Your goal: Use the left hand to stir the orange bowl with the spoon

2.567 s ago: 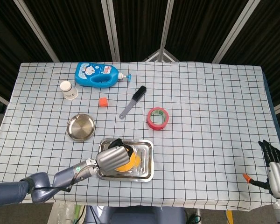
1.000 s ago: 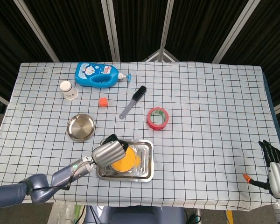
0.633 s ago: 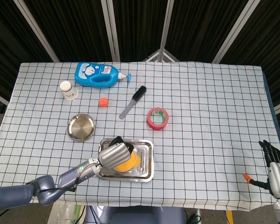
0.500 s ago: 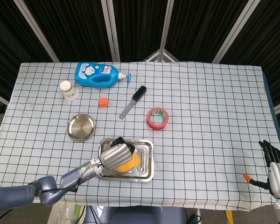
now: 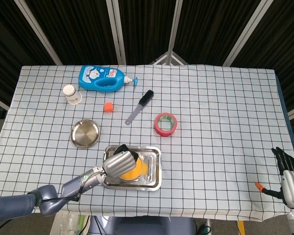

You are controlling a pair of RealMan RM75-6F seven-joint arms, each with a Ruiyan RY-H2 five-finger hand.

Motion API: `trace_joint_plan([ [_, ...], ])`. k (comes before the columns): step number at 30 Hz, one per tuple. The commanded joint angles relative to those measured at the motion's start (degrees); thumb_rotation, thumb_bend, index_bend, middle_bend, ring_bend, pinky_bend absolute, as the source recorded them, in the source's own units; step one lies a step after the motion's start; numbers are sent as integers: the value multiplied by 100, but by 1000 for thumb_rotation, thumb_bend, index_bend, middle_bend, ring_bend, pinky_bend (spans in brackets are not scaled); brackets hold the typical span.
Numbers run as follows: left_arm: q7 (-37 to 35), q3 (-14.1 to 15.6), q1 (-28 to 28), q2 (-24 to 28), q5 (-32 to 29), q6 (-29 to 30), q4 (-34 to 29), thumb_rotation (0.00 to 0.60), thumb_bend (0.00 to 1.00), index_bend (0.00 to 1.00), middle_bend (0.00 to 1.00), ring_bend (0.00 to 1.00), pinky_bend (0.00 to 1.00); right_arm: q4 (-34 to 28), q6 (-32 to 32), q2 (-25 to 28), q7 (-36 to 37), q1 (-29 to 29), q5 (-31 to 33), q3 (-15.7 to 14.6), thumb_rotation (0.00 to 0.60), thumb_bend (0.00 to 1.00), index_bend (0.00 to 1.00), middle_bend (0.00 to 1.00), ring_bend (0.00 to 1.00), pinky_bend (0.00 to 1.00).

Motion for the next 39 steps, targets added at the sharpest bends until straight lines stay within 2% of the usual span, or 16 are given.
trace_joint_plan([
  [1, 25, 6, 2, 44, 10, -7, 13, 600, 594, 833, 1000, 1000, 1000, -3, 3, -2, -9, -3, 3, -1, 600, 202, 0, 0, 0, 0],
  [20, -133, -149, -32, 537, 28, 106, -162, 600, 589, 834, 1000, 1000, 1000, -15, -1, -2, -16, -4, 2, -7, 600, 202, 0, 0, 0, 0],
  [32, 36, 34, -160, 395, 163, -240, -54, 600, 584, 834, 1000, 1000, 1000, 1, -15, 7, 22, -1, 11, -4, 600, 202, 0, 0, 0, 0],
  [39, 64, 14, -109, 210, 96, -201, -69, 600, 584, 833, 1000, 1000, 1000, -7, -8, 9, 14, -3, 0, -7, 600, 202, 0, 0, 0, 0],
])
